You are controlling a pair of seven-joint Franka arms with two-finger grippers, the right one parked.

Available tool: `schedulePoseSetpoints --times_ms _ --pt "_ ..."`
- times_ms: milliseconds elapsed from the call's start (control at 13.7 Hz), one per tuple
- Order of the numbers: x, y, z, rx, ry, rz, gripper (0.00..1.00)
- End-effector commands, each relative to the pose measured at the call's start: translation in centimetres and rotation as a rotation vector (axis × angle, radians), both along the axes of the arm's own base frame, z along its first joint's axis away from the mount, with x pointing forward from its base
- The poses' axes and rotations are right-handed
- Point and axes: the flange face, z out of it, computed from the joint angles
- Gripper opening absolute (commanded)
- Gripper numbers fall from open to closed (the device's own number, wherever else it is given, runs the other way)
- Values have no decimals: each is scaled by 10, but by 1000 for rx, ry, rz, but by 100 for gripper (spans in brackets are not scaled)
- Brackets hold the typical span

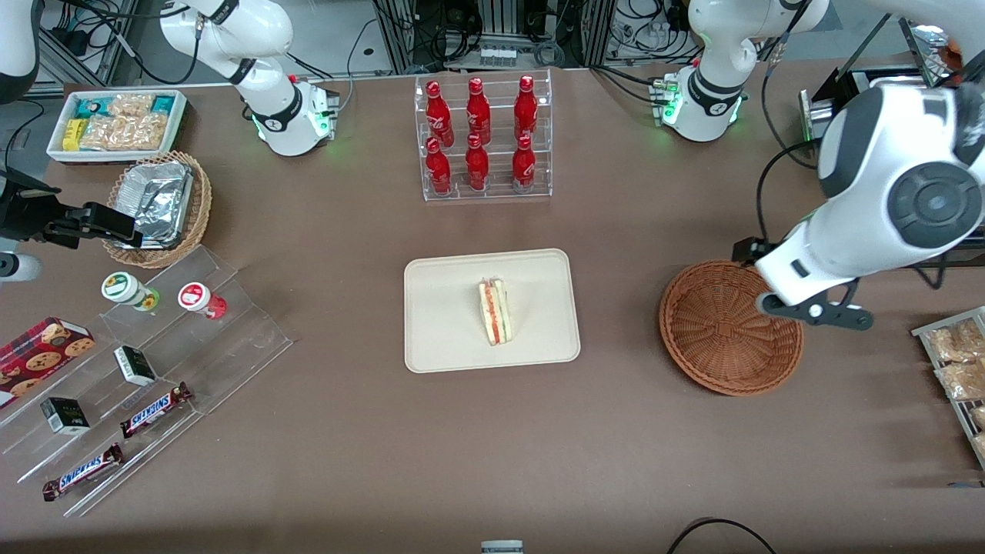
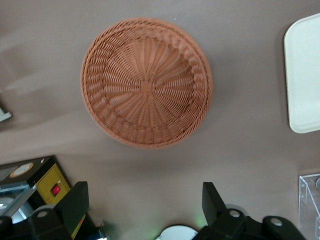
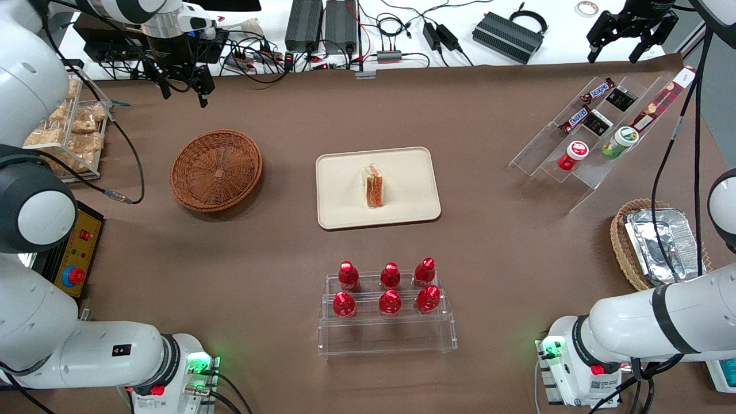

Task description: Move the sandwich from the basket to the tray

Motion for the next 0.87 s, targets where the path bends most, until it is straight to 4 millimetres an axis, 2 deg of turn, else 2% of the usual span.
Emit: schedulePoseSetpoints --times_ms 0,146,291,437,583,801 --pt "-20 14 20 -1 19 11 100" --pt "-31 30 38 -33 33 7 100" --pt "-40 49 48 -34 31 29 100" --pt "-54 51 55 -24 21 32 100" --pt "-67 73 63 -13 13 76 100" --pt "-79 76 78 -22 16 88 100"
